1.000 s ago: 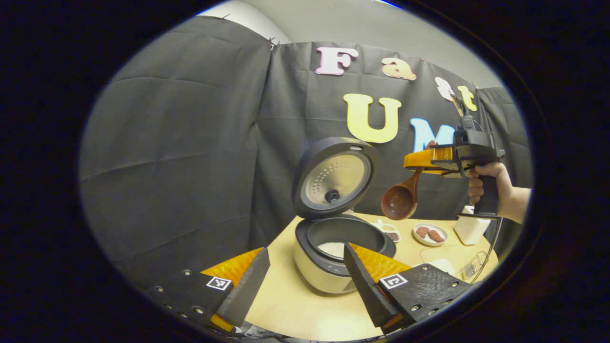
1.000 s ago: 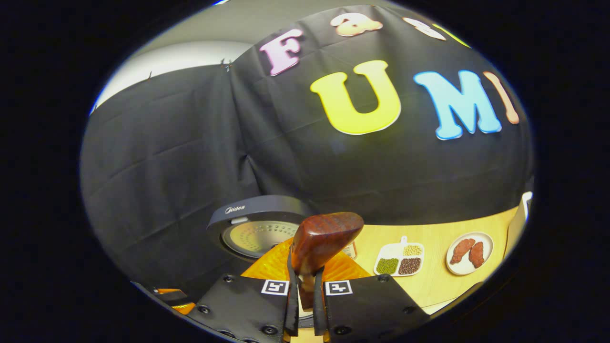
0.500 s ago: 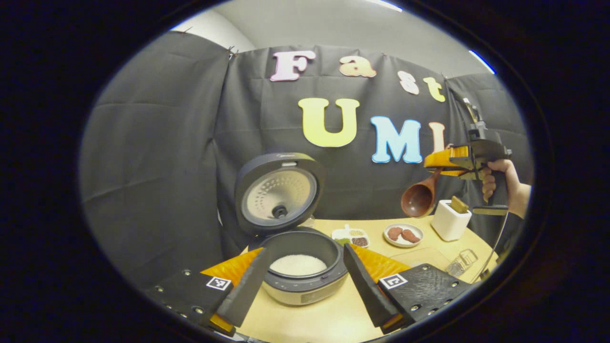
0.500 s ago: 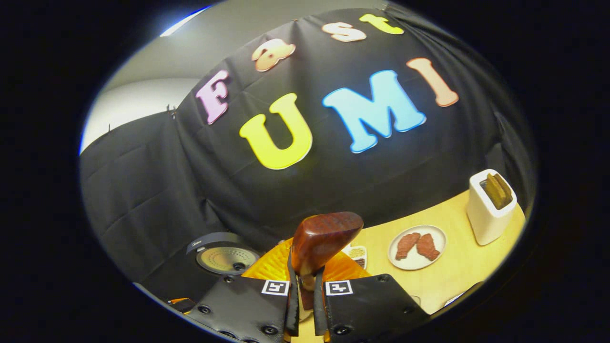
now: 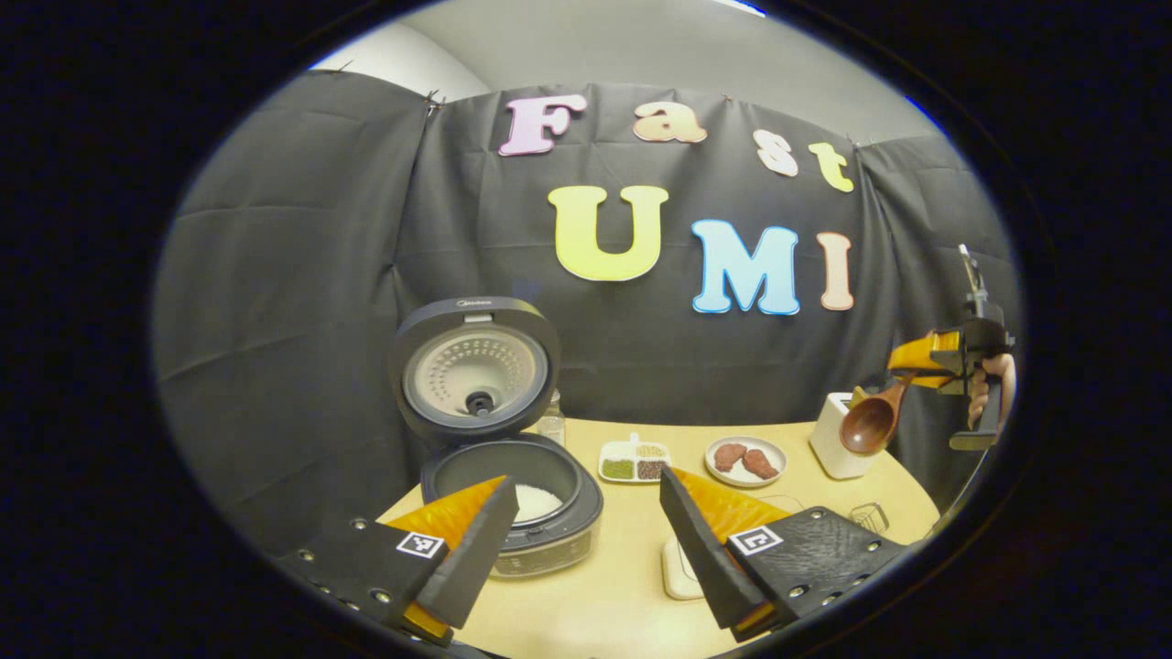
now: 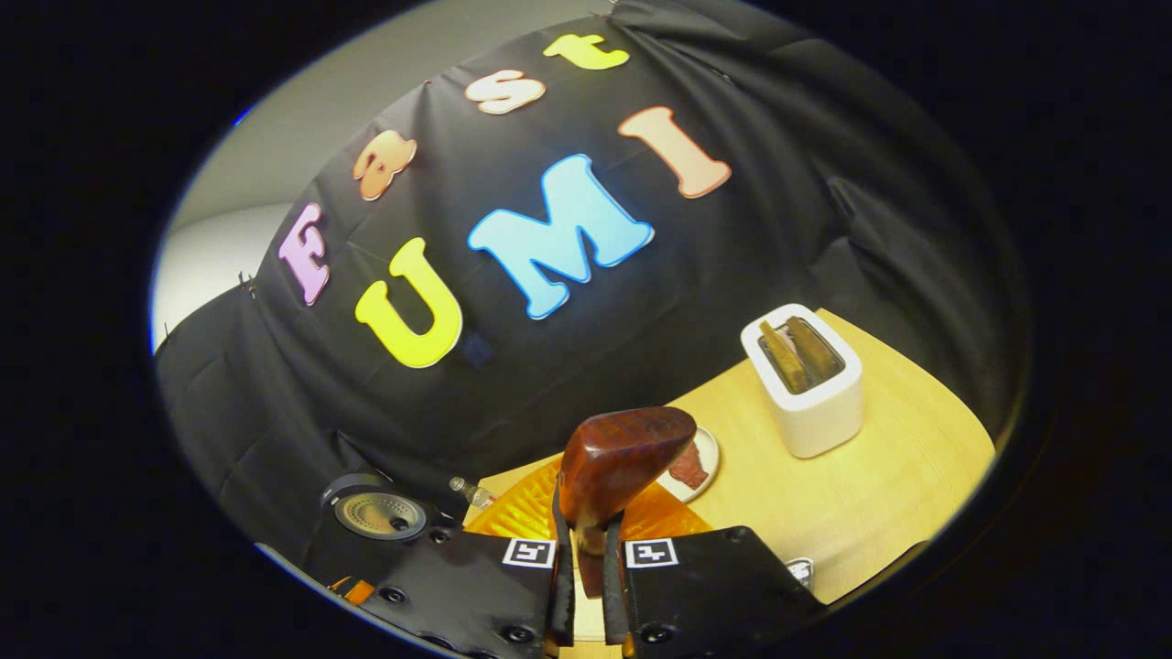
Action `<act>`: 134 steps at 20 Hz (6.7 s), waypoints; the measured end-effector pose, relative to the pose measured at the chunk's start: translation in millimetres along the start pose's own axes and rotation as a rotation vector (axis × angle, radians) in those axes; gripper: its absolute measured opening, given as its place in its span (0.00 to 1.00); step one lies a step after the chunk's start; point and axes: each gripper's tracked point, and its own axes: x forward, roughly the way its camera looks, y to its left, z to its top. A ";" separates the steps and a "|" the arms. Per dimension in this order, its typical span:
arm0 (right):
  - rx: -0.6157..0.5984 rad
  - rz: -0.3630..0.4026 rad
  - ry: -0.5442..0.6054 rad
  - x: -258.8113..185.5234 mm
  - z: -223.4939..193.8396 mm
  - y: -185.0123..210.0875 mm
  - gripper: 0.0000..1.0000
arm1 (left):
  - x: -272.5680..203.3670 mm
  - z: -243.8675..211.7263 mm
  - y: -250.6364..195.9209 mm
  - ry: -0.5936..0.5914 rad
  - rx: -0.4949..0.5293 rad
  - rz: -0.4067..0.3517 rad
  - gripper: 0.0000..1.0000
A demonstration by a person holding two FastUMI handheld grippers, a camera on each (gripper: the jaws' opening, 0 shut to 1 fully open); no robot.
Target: Close the left gripper, press the button to open the rice cooker; take a wooden spoon from the chopstick holder with the right hand, scoop a spoonful of rice and pour it into the rice cooker, then put the wooden spoon back into the chopstick holder.
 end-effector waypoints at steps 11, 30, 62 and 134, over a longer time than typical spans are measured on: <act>0.063 -0.153 0.123 -42.0 -47.6 -131.4 0.14 | -26.3 4.7 -90.1 0.002 -0.060 0.048 0.98; -0.009 -0.366 0.192 -6.4 -127.4 -176.3 0.16 | -46.0 16.5 7.4 0.014 -0.094 0.133 0.97; -0.373 -0.594 -0.177 -134.3 -105.0 -62.6 0.98 | 198.6 190.6 184.0 -0.108 -0.085 0.121 0.96; -0.695 -0.214 -0.078 -59.8 -57.1 -94.7 0.99 | 148.5 -101.2 67.7 0.362 -0.067 0.332 1.00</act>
